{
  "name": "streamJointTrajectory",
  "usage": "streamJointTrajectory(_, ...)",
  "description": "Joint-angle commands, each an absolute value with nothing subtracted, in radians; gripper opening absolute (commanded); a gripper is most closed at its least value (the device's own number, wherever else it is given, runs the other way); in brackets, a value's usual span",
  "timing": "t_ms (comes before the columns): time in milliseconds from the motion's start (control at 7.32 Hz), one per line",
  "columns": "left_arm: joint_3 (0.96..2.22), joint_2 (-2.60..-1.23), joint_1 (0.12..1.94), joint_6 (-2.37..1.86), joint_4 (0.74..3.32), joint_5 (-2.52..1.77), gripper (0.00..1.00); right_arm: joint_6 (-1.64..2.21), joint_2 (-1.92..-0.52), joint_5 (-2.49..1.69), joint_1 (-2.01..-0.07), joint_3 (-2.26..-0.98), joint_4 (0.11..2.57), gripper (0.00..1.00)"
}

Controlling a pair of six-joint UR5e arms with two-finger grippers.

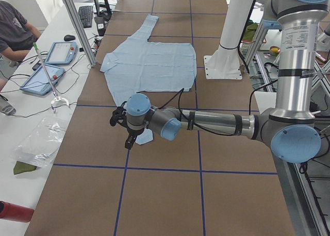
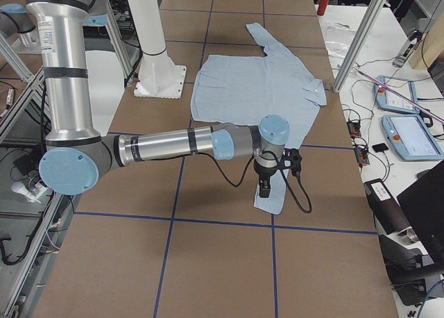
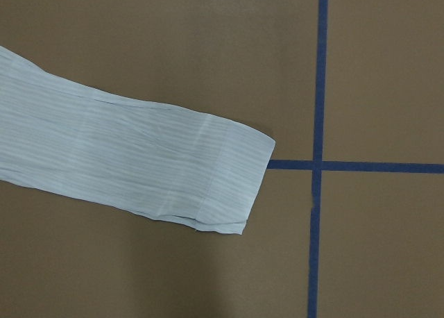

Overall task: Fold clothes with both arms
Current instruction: 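Move the right gripper toward the cuff of the sleeve nearest it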

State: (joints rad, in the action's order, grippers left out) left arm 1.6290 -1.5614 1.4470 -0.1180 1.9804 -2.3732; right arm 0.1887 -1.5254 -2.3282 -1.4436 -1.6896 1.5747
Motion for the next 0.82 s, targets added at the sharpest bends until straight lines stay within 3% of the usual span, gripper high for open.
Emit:
streamJointTrajectory(0, 1.603, -1.569, 1.453, -0.117, 1.989, -2.355, 1.0, 0.19, -1.549, -2.309, -1.448, -1.704, 1.577, 1.0)
streamJointTrajectory(683, 1.667, -1.51, 1.454, -0.118, 1.993, -2.355, 1.0, 0.192, -1.569, -2.321, -1.387, -1.703, 1.563, 1.0)
